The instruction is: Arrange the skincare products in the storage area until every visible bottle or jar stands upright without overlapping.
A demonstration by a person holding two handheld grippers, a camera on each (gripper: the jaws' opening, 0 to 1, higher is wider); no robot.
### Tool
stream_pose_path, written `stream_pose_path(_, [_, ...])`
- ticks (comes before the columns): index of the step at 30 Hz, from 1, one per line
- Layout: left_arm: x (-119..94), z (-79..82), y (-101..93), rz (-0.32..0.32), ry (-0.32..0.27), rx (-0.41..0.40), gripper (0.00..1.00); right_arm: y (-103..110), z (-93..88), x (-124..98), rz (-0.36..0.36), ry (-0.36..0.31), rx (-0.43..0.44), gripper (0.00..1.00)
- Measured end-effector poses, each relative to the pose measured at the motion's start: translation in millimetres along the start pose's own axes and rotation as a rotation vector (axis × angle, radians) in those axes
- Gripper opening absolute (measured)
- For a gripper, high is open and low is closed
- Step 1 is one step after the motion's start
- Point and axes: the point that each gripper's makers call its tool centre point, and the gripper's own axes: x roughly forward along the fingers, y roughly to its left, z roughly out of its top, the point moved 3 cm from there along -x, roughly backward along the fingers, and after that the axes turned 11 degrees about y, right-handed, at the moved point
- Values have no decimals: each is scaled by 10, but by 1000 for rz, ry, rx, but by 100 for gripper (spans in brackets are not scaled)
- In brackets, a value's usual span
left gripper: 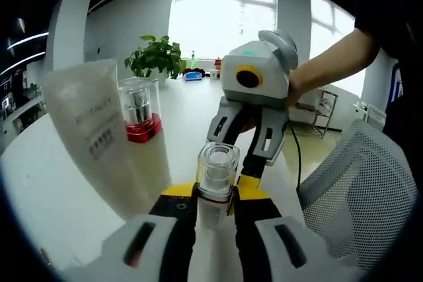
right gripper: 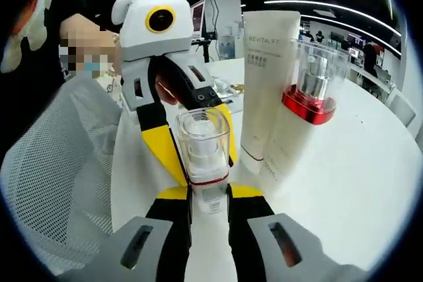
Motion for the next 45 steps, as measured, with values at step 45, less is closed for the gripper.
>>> stream_pose_path(45, [86,50,155,33,-2,-83,23,-230,-48,-28,13,23,25,22])
